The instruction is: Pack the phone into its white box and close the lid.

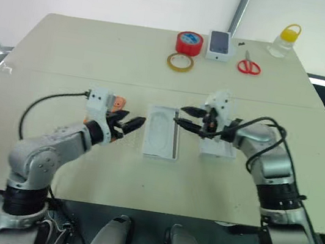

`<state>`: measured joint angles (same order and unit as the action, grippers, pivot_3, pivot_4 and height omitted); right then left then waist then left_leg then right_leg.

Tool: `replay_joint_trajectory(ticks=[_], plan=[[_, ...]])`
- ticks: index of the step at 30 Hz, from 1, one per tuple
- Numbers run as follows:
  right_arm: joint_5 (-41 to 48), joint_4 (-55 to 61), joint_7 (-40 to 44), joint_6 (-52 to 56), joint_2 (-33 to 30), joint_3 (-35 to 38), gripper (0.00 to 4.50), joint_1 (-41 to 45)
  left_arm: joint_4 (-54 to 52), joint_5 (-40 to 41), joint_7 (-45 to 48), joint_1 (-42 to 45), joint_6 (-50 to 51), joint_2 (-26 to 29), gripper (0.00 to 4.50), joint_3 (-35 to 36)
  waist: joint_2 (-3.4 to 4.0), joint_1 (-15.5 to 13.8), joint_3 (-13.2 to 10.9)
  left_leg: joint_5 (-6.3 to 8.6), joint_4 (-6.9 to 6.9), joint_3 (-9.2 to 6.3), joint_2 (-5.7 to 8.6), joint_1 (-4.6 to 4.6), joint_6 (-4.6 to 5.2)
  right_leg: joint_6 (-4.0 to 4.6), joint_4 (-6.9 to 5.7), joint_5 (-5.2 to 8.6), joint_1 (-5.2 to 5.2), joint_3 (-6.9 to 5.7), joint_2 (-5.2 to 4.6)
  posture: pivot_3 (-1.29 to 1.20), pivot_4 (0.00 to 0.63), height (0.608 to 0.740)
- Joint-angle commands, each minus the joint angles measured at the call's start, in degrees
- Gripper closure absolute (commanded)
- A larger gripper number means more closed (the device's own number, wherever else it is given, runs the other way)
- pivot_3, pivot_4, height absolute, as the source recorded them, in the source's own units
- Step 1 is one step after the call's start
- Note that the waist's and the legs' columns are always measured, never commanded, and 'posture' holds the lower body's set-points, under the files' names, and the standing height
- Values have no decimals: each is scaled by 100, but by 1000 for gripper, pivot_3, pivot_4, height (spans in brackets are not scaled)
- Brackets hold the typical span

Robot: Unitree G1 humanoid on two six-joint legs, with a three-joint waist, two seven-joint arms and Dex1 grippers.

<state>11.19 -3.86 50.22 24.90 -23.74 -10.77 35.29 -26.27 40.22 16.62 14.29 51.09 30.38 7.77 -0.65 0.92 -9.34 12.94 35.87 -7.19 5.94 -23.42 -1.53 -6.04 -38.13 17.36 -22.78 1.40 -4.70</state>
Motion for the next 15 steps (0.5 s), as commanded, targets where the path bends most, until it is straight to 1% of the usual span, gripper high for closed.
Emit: replay_joint_trajectory(ticks=[1,3,5,6,7,9,11,15], plan=[[-383,82,-344,-212,262,-352,4468,107,-13,-632,1127,-498,-1559,455,962,251,0,-14,-1,0,0,0,1,-2,0,0,1,0,-3,0,-2,0,150,740],[-643,93,-405,-375,324,-609,4468,129,197,-780,1587,-803,-2121,686,962,541,1,-24,-2,1,-1,0,1,-3,1,2,3,0,-2,0,-5,0,150,740],[-757,85,-419,-414,414,-784,4468,155,497,-563,1976,-947,-2400,729,962,949,2,-32,-2,1,-2,-3,1,-3,2,3,5,0,-5,-3,-6,0,150,740],[-921,25,-456,-523,414,-910,4468,192,645,-701,2145,-1039,-2687,803,962,1038,2,-27,-2,2,-2,-3,1,-3,2,3,5,0,-6,-4,-6,0,150,740],[-1075,-41,-486,-619,397,-1012,4468,222,762,-849,2253,-1098,-2911,860,962,1073,2,-18,-2,16,-2,-6,1,-3,28,4,6,0,-15,-6,-6,0,150,740],[-1364,-182,-410,-703,289,-1262,4468,276,935,-1004,2311,-1122,-3126,897,962,1105,2,-13,-2,18,-4,-5,1,-3,30,4,5,-1,-26,-5,-6,0,150,740],[-1638,-299,-308,-760,120,-1467,4468,289,963,-978,2290,-1081,-3179,831,962,1129,1,-26,-2,18,-3,-5,1,-3,30,4,5,-1,-27,-5,-6,0,150,740],[-1864,-375,-134,-980,-129,-1584,4468,236,879,-1077,2171,-1095,-3243,698,962,1037,0,-15,-3,19,-2,-5,2,-4,33,2,5,-2,-26,-6,-6,0,150,740]])
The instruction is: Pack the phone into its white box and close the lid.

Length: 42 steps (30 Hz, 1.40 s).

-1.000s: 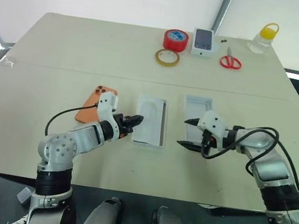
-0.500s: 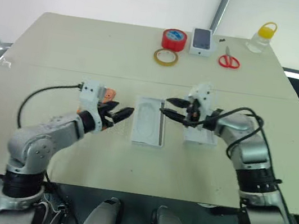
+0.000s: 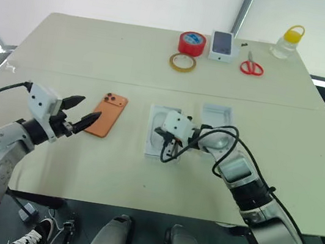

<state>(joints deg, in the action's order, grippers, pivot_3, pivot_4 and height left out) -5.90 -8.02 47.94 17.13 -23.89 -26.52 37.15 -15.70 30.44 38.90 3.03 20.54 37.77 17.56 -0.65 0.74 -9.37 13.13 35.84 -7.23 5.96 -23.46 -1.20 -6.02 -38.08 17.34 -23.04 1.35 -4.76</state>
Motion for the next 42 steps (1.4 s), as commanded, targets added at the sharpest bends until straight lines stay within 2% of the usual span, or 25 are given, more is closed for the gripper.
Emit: replay_joint_trajectory(ticks=[1,9,20,25,29,33,36,38,42], plan=[[-209,25,142,-238,-176,-23,4468,50,-203,-133,-67,1,-200,-62,962,24,0,8,0,0,-1,0,0,0,0,0,-1,0,0,0,0,0,150,740],[-518,50,354,-514,-421,1,4468,67,-241,-263,-166,33,-227,-248,962,-85,0,12,1,1,-1,-1,-4,2,2,1,-5,-1,22,-1,5,0,150,740],[-492,281,542,-657,-225,-6,4468,-50,-155,-244,-235,305,-138,-315,962,-87,-1,22,1,1,-1,-3,-4,2,2,1,-4,-1,23,-2,6,0,150,740],[-561,97,467,-749,-201,123,4468,154,-168,-325,-250,282,-164,-313,962,-136,-1,18,1,1,-1,-3,-4,2,2,1,-5,-1,23,-2,6,0,150,740],[-389,103,368,-653,83,226,4468,310,-155,-348,-272,308,-174,-322,962,-129,-1,33,1,1,-2,-3,-4,2,2,1,-5,-1,21,-2,7,0,150,740],[-738,-251,105,-890,213,11,4468,278,-180,-367,-295,332,-167,-352,962,-156,-1,20,1,0,-3,-3,-6,3,1,2,-5,-2,20,-2,8,0,150,740],[-705,-308,216,-928,137,32,4468,167,-208,-383,-314,309,-169,-343,962,-158,-1,-8,0,0,0,-3,-2,2,0,2,-2,-2,5,-3,6,0,150,740],[-506,-258,289,-1049,112,208,4468,157,-261,-342,-298,252,-158,-334,962,-129,-1,2,0,0,0,-2,-2,2,0,2,-2,-2,4,-2,5,0,150,740],[796,281,765,-494,308,1014,4468,265,-434,111,-72,107,-92,-301,962,149,0,49,-1,0,-5,-2,-9,2,1,5,-6,-3,18,0,10,0,150,740]])
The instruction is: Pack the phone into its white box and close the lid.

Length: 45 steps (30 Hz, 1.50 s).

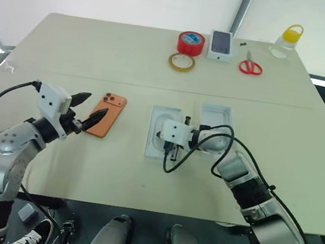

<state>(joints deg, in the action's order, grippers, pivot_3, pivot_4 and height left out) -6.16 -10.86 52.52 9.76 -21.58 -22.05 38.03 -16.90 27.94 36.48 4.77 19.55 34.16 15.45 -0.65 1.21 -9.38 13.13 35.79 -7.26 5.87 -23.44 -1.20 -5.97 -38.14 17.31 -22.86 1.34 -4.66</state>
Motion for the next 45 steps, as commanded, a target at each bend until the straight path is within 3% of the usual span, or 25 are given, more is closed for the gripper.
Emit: replay_joint_trajectory(ticks=[1,3,8,15,22,25,30,38,42,45], plan=[[1062,678,463,370,48,683,4232,182,-341,457,247,-99,21,106,962,424,0,1,0,0,-2,0,-4,0,-1,1,0,0,0,-1,3,0,150,740],[1457,911,781,643,-91,852,3610,126,-355,560,435,-175,9,218,962,513,0,-15,0,0,-4,-1,-7,1,-1,2,1,-1,0,-2,5,0,150,740],[1612,1560,1508,389,-717,589,1153,-470,-367,634,985,-526,12,571,962,500,1,-47,0,2,-5,-1,-7,1,4,3,12,-1,6,-5,1,0,150,740],[819,1543,1292,-324,-838,-66,1153,-950,-396,446,1485,-841,-219,780,962,327,3,-16,-2,3,-9,2,-11,3,4,8,9,-2,2,-3,2,0,150,740],[578,1266,1053,-448,-712,-169,1153,-916,-370,264,1517,-822,-397,726,962,268,3,-44,-2,2,-9,2,-11,3,3,8,14,-2,5,-3,2,0,150,740],[447,1105,1074,-598,-760,-247,1945,-922,-363,215,1475,-807,-446,698,962,242,3,-42,-2,2,-9,2,-11,3,3,8,14,-2,4,-3,2,0,150,740],[300,802,1070,-791,-776,-265,4408,-928,-349,187,1398,-762,-470,693,962,256,2,-37,-1,2,-10,2,-12,3,3,8,13,-2,5,-3,3,0,150,740],[648,891,906,-209,-388,4,4477,-666,-260,145,1297,-696,-496,661,962,285,2,-20,-1,2,-10,2,-12,6,3,8,12,-3,6,-4,4,0,150,740],[362,169,-170,188,228,310,4477,-11,-239,70,1208,-621,-514,605,962,209,4,-6,-2,-2,-10,2,-13,5,-3,12,6,-6,0,-1,9,0,150,740],[195,-139,-434,178,313,256,4477,170,-162,22,1149,-586,-518,600,962,224,3,-51,-1,-4,-14,2,-13,5,-7,14,9,-7,-25,-2,9,0,150,740]])
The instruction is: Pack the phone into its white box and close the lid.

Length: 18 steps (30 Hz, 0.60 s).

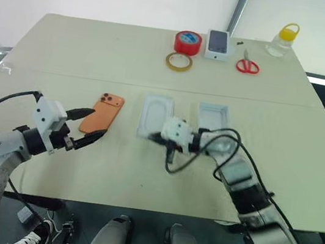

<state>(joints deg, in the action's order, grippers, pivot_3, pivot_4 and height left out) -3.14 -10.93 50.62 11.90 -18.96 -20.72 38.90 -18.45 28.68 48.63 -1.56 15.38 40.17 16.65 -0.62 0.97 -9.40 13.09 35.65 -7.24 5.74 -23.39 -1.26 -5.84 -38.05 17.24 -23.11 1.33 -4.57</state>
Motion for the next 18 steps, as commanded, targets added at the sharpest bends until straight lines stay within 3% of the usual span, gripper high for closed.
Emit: replay_joint_trajectory(ticks=[1,7,10,13,16,17,18], plan=[[-131,-170,-263,-49,62,87,4477,106,54,-90,-118,66,-98,6,962,127,-1,-41,1,0,-2,0,1,-2,0,0,3,0,-1,-1,-1,0,150,740],[-219,-158,-227,39,97,-76,4477,71,544,-169,-514,333,-9,60,962,434,-1,17,1,-3,-3,2,-1,-4,-4,1,-9,-1,0,1,2,0,150,740],[-140,-76,11,-13,-4,-108,3536,11,669,-266,-577,376,-84,77,962,496,-1,20,1,-3,-5,2,-5,-3,-5,3,-9,-3,-1,1,6,0,150,740],[-73,7,280,-233,-161,-91,2128,-41,792,-242,-598,416,-84,61,962,557,-1,8,1,-3,-6,3,-5,-4,-5,3,-4,-3,-1,1,6,0,150,740],[-105,-98,362,-541,-281,-48,391,11,996,-186,-763,554,47,23,962,633,-1,9,1,-3,-5,2,-5,-4,-5,3,-6,-3,-1,1,6,0,150,740],[-71,-109,405,-584,-297,-30,46,28,1065,-148,-848,611,126,5,962,663,-1,11,1,-3,-5,2,-5,-4,-5,3,-7,-3,-1,0,6,0,150,740],[-14,-152,283,-513,-189,66,46,126,1255,-34,-953,743,379,1,962,709,-2,16,1,-3,-5,2,-5,-3,-5,3,-8,-3,-1,0,6,0,150,740]])
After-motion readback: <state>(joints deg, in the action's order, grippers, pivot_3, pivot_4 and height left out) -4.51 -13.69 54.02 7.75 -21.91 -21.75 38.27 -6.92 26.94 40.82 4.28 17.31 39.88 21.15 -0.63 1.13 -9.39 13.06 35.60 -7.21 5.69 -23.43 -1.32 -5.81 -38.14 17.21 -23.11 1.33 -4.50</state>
